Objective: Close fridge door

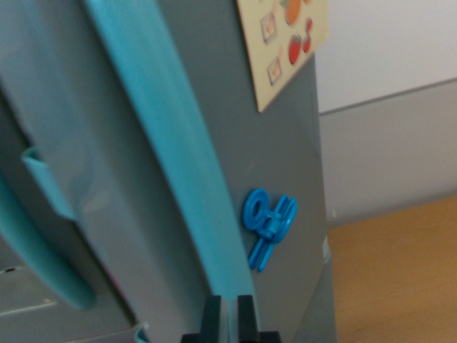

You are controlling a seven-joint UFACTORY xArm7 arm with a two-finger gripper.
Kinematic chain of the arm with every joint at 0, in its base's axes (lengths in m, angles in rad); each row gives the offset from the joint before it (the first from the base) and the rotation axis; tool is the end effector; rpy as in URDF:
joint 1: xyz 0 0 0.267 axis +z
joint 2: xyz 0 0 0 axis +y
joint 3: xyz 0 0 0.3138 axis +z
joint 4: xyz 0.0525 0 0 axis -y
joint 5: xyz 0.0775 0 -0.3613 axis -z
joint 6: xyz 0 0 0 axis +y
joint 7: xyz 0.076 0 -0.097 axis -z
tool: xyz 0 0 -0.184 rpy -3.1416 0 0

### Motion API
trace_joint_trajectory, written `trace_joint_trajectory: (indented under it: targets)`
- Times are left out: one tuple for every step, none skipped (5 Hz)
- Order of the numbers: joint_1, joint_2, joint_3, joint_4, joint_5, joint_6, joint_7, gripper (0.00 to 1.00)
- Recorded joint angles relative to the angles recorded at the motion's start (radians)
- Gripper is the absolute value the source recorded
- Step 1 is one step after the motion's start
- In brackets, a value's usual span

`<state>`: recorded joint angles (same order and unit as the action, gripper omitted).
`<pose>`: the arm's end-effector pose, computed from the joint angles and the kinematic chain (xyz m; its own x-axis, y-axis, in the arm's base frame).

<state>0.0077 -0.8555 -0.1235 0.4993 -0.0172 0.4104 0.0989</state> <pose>0.4376 -0.0459 0.4052 0.5736 -0.2003 0.7943 -0.1268 -0.9797 -0.1554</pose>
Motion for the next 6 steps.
trace_joint_trajectory:
  targets:
    - [0.0000, 0.064, -0.004, 0.040, 0.0000, 0.000, 0.000, 1.00]
    - [0.0000, 0.064, -0.004, 0.040, 0.0000, 0.000, 0.000, 1.00]
    - [0.0000, 0.135, -0.005, 0.087, 0.0000, 0.000, 0.000, 1.00]
    - [0.0000, 0.135, -0.005, 0.087, 0.0000, 0.000, 0.000, 1.00]
    - [0.0000, 0.184, -0.005, 0.118, 0.0000, 0.000, 0.000, 1.00]
    - [0.0000, 0.184, -0.005, 0.118, 0.0000, 0.000, 0.000, 1.00]
